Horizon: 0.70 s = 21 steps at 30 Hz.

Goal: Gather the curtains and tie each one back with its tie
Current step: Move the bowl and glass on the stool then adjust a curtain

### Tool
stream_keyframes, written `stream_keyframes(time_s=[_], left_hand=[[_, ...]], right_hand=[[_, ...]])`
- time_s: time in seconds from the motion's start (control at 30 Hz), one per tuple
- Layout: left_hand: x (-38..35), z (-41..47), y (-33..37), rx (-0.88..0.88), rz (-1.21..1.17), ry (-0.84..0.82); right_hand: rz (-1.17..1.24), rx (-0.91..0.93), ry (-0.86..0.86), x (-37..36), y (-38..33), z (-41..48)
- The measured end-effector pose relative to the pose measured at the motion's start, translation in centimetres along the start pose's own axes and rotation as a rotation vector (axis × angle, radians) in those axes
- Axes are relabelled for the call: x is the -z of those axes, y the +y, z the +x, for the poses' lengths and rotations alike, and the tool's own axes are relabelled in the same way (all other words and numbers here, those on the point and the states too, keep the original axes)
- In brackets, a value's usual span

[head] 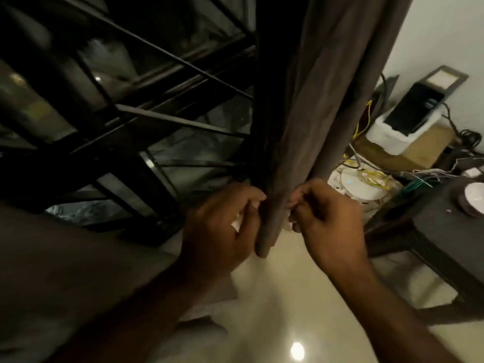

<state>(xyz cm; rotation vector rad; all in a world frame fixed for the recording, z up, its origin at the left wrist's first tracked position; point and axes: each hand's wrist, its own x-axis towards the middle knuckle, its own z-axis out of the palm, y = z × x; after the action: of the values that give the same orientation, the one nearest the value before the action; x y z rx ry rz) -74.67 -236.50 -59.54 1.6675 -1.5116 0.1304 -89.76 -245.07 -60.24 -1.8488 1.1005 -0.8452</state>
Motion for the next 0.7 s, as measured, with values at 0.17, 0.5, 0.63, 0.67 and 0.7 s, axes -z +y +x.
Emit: stream_keyframes(time_s=[0.17, 0.5, 0.63, 0.67, 0.7], left_hand=[[6.0, -2.1, -5.5, 0.323, 0.057, -0.075], [4.9, -9.0, -17.1, 0.4, 0.325, -0.078], [1.3, -12.1, -21.3, 0.281, 0.506, 0.06], [0.4, -12.6, -22.1, 0.254, 0.535, 0.07], [-1.1, -13.4, -23.0, 0.235, 0.54, 0.069]], right_hand=[[-0.057, 0.032, -0.091, -7.0, -4.8, -1.6], [-0.372, -0.12, -0.228, -21.0, 4.8, 0.5], [-0.489, -0.165, -0.211, -26.6, 13.7, 2.8], [-0.514, -0.169, -0.214, -27.6, 15.7, 3.5], [-0.532, -0.176, -0.212, -28.7, 18.1, 4.2]])
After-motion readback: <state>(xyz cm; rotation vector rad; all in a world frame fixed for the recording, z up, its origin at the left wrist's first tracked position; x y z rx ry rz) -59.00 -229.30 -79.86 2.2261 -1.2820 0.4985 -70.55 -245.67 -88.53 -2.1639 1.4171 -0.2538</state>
